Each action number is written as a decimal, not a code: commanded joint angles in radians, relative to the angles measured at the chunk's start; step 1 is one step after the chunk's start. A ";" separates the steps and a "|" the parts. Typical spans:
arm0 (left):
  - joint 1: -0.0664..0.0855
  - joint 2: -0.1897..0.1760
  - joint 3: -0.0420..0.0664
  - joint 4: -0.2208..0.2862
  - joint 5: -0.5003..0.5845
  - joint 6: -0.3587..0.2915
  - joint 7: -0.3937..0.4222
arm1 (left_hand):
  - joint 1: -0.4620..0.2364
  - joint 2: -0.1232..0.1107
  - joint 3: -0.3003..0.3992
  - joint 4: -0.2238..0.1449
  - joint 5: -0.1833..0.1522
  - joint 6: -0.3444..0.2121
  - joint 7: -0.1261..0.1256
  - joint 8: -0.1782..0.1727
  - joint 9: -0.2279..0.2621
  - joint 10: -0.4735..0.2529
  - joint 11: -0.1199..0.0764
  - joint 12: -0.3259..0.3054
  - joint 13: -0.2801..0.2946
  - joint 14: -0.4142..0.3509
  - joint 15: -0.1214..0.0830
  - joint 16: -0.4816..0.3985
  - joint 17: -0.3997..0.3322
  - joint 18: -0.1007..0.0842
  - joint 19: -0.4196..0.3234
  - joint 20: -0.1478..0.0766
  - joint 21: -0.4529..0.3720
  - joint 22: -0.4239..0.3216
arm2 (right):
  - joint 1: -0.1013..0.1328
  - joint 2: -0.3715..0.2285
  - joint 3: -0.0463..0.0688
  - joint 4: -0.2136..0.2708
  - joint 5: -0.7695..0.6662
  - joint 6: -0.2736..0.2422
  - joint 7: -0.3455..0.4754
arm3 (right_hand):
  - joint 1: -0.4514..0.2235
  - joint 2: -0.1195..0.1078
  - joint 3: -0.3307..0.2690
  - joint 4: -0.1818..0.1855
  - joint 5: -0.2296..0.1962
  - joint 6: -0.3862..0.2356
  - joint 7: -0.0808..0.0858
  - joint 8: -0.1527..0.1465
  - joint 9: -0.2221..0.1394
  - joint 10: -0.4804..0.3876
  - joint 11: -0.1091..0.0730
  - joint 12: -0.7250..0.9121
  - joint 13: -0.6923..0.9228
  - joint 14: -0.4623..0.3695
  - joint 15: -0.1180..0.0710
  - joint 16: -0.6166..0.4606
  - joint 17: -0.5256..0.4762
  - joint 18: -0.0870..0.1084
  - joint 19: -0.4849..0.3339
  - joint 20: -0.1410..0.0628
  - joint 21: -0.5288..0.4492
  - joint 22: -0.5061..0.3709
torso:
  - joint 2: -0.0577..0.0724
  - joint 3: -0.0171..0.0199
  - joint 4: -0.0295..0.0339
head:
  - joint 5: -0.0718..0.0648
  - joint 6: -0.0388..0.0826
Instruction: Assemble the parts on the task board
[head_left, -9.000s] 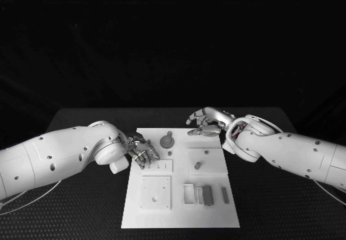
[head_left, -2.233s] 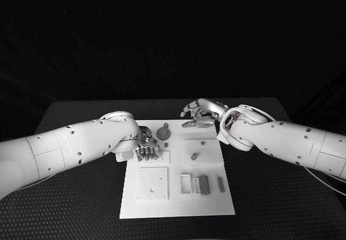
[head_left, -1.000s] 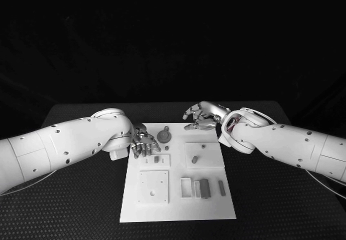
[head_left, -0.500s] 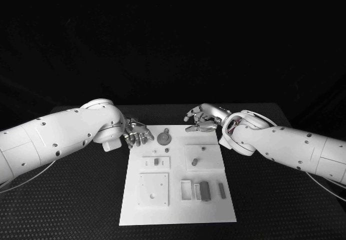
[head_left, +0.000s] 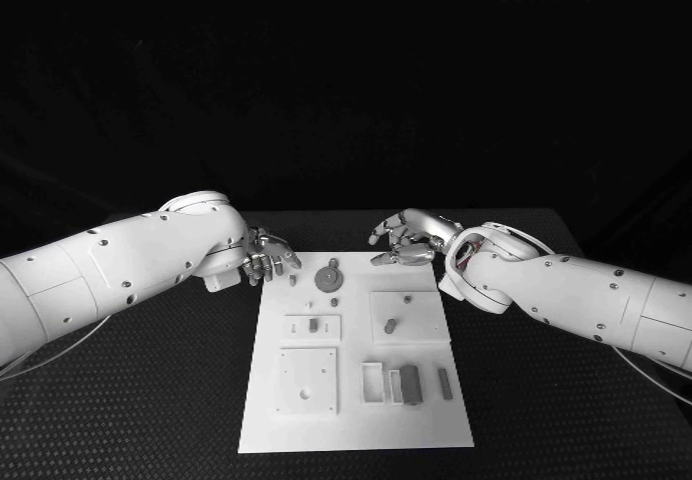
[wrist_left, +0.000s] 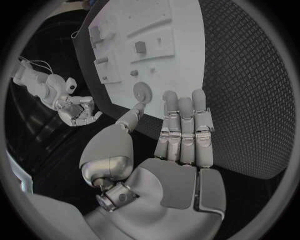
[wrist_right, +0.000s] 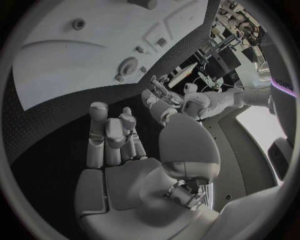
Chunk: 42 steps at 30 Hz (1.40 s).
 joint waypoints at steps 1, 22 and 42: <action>0.001 0.024 0.000 -0.036 -0.087 -0.002 0.013 | -0.003 -0.016 0.002 0.011 -0.004 -0.006 0.001 -0.007 -0.003 -0.002 0.007 0.006 0.002 -0.007 -0.001 0.003 -0.003 0.007 0.002 -0.004 -0.007 0.002 | 0.000 0.002 0.000 0.000 0.004 0.000 0.005 | 0.000 -0.003 -0.001 0.007 0.002 -0.014 0.022 0.002 -0.001 -0.005 0.001 -0.001 -0.001 -0.006 -0.002 -0.006 -0.001 0.037 0.001 -0.007 -0.006 0.017 | 0.000 0.0005 -0.0021 | 0.002 0.000; -0.013 0.104 -0.017 -0.164 -0.185 0.053 0.052 | -0.006 -0.051 0.020 0.049 -0.004 -0.010 0.004 -0.014 -0.011 -0.011 0.010 0.009 0.004 -0.015 0.002 0.007 -0.012 0.007 0.001 -0.002 -0.017 0.005 | 0.000 0.005 0.001 0.005 0.008 0.004 0.004 | -0.002 -0.005 -0.002 0.010 0.003 -0.016 0.022 0.001 -0.002 -0.005 0.001 -0.001 -0.002 -0.006 -0.001 -0.006 -0.001 0.037 0.001 -0.007 -0.007 0.017 | 0.004 -0.0001 -0.0059 | -0.002 -0.007; -0.033 0.128 -0.017 -0.182 -0.174 0.081 0.083 | 0.011 -0.015 0.011 0.038 -0.004 0.000 0.001 -0.009 -0.011 -0.015 0.008 0.012 0.005 -0.019 0.004 0.013 -0.018 0.006 -0.001 0.000 -0.021 0.012 | 0.000 0.009 0.001 0.004 0.008 0.011 0.001 | -0.001 -0.005 -0.002 0.011 0.003 -0.016 0.022 0.001 -0.002 -0.005 0.001 -0.001 -0.003 -0.006 -0.001 -0.006 -0.001 0.037 0.001 -0.008 -0.007 0.017 | 0.003 0.0007 -0.0052 | -0.007 -0.006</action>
